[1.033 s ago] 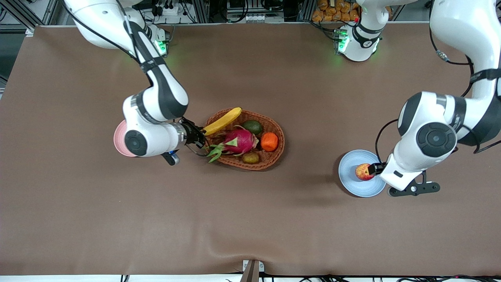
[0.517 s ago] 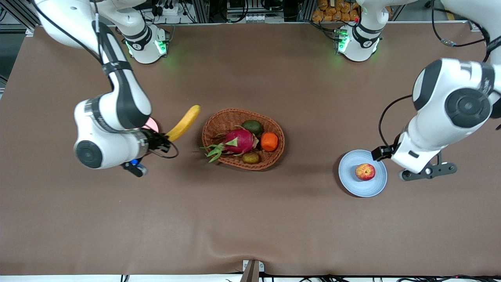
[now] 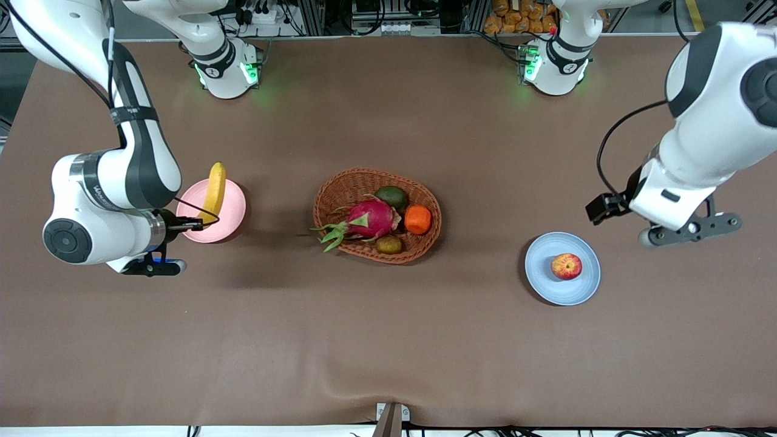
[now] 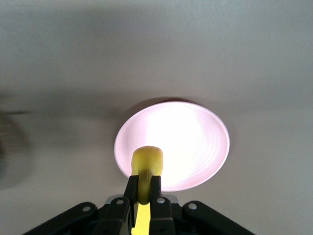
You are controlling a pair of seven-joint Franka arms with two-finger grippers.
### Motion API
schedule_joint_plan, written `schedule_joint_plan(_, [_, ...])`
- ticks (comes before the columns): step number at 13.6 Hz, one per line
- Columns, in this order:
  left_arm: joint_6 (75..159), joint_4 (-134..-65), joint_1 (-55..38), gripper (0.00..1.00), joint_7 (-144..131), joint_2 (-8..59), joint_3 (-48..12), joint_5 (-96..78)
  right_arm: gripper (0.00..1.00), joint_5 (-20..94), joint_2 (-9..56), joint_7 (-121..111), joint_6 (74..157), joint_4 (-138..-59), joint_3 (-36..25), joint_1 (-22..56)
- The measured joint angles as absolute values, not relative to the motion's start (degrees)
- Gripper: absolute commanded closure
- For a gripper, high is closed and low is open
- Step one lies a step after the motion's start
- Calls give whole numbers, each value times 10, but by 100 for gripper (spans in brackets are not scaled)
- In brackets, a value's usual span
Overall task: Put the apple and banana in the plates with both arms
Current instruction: 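Lower the banana onto the pink plate while the left gripper withdraws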
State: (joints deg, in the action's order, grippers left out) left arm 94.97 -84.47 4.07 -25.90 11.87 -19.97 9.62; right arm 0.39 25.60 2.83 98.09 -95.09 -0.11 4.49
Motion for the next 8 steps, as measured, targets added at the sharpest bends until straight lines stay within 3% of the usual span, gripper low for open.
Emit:
schedule_joint_plan(3, [924,-845,41,0,-246,84,-200,80,100,-35,256,17,1067,-1003,4,46])
schedule_joint_plan(8, [886,-841,52,0,-184,47,-186,47,100,-43,257,8,1097,-1025,1,31])
